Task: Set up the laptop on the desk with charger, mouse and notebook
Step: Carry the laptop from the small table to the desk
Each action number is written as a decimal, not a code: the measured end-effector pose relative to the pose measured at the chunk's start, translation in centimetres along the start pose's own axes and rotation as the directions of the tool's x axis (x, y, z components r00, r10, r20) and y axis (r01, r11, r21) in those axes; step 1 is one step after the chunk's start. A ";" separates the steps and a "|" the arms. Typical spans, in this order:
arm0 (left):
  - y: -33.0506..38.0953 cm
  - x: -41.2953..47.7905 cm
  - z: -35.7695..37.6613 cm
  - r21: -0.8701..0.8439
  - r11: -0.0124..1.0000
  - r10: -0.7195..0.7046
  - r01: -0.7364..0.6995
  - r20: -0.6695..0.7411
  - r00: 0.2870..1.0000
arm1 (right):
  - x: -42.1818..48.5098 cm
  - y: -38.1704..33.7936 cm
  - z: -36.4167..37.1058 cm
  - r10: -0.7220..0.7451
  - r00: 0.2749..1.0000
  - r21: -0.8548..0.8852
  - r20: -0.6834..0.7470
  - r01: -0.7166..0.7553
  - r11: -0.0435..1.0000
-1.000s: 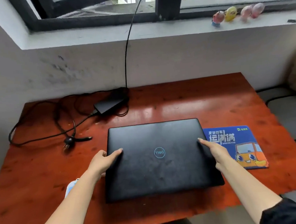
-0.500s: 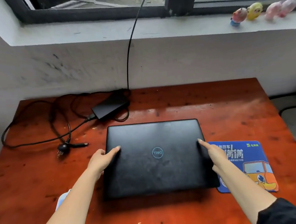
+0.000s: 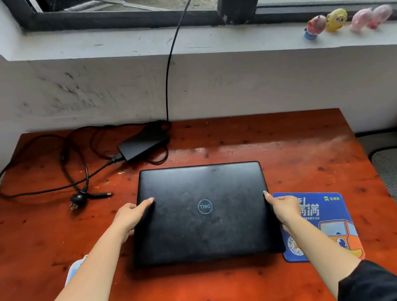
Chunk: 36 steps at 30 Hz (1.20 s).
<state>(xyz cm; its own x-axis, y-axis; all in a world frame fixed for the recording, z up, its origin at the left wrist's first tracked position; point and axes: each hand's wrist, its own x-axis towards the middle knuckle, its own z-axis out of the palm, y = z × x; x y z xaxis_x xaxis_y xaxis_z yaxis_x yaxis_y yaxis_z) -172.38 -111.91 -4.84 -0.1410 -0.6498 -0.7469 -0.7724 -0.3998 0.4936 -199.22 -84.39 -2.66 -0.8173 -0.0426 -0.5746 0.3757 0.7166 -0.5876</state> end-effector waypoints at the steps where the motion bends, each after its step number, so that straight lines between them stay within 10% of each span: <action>1: -0.2 0.0 0.0 -0.006 1.000 0.002 -0.002 -0.007 1.000 | 0.0 0.0 -0.1 -0.009 1.000 -0.022 -0.004 0.009 1.000; 13: -0.9 -0.8 0.9 0.050 0.997 0.068 -0.064 -0.087 0.994 | 0.4 -0.6 -0.5 -0.174 0.983 -0.474 0.062 0.183 0.861; 25: -1.4 -2.7 1.7 0.323 0.944 0.132 -0.059 -0.210 0.969 | -1.8 -0.7 0.1 -0.193 0.973 -0.530 0.128 0.232 0.816; 36: -2.7 -4.3 3.0 0.152 0.977 0.185 -0.149 -0.269 0.945 | -7.2 -3.7 7.3 -0.528 0.769 -0.695 0.360 0.598 0.398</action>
<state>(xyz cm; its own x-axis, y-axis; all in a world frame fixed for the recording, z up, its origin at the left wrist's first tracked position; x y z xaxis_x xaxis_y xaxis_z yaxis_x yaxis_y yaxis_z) -171.49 -106.12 -4.30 -0.1101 -0.8621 -0.4947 -0.8278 -0.1960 0.5257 -191.51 -91.80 -0.55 -0.6699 -0.6615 -0.3371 -0.6432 0.7439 -0.1817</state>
